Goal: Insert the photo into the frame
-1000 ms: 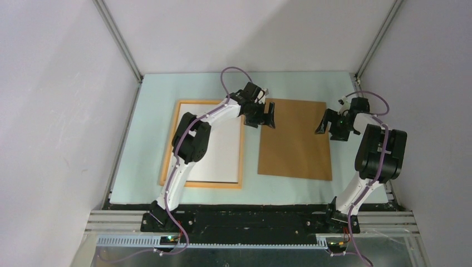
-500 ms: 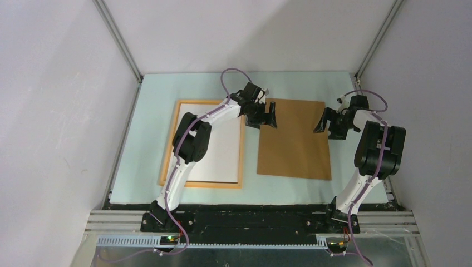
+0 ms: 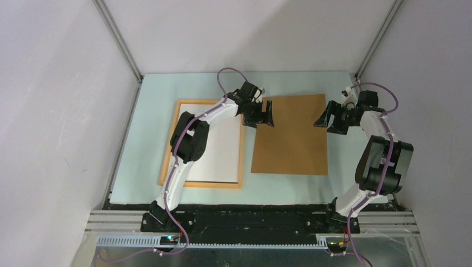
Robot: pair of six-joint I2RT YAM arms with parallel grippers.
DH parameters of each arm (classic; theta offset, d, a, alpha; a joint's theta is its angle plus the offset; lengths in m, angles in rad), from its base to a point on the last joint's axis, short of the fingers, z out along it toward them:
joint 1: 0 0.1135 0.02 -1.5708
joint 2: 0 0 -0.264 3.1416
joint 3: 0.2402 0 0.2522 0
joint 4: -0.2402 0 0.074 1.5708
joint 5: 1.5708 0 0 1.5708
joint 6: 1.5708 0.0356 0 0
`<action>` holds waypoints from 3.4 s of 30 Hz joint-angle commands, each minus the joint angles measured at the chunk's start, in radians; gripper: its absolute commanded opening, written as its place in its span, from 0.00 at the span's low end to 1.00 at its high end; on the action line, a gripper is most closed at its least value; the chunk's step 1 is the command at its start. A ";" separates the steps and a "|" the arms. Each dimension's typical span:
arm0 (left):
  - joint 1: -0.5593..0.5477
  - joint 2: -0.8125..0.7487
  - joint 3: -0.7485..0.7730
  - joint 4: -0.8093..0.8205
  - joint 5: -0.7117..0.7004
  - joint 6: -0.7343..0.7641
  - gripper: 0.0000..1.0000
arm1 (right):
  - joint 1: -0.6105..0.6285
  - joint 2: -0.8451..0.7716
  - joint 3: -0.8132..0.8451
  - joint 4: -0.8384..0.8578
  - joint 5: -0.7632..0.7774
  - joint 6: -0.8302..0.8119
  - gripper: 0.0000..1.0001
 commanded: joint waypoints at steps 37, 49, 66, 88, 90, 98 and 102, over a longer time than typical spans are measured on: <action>0.064 -0.179 -0.156 0.092 0.263 0.003 1.00 | 0.369 -0.179 0.327 0.011 -0.549 0.127 0.80; 0.172 -0.283 -0.139 0.100 0.283 -0.025 1.00 | 0.440 -0.049 0.430 0.119 -0.502 0.207 0.80; 0.240 -0.413 -0.036 0.100 0.369 -0.082 1.00 | 0.462 -0.010 0.431 0.217 -0.470 0.283 0.80; 0.213 -0.412 0.102 0.100 0.481 -0.148 1.00 | 0.467 0.029 0.472 0.221 -0.456 0.304 0.81; 0.207 -0.400 0.123 0.100 0.480 -0.154 1.00 | 0.471 0.034 0.471 0.232 -0.459 0.311 0.81; 0.205 -0.351 0.182 0.103 0.473 -0.167 1.00 | 0.507 0.076 0.495 0.251 -0.465 0.318 0.84; 0.205 -0.329 0.171 0.100 0.458 -0.159 1.00 | 0.516 0.066 0.477 0.256 -0.474 0.317 0.84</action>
